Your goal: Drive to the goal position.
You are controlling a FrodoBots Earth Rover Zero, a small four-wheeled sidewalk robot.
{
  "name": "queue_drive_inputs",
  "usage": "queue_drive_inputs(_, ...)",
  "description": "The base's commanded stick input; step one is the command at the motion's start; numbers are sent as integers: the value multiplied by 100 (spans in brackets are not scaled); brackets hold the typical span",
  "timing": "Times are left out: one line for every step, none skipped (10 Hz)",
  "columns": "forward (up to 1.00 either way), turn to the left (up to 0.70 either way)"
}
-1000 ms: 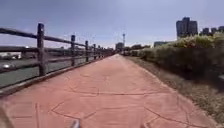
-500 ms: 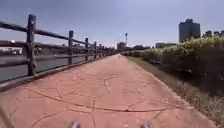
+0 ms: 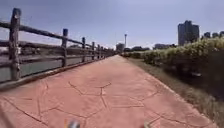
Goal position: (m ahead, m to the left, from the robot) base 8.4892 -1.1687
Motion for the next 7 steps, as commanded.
queue_drive_inputs(85, 0)
queue_drive_inputs(85, 0)
queue_drive_inputs(85, 0)
queue_drive_inputs(85, 0)
queue_drive_inputs(85, 0)
queue_drive_inputs(85, 0)
queue_drive_inputs(85, -14)
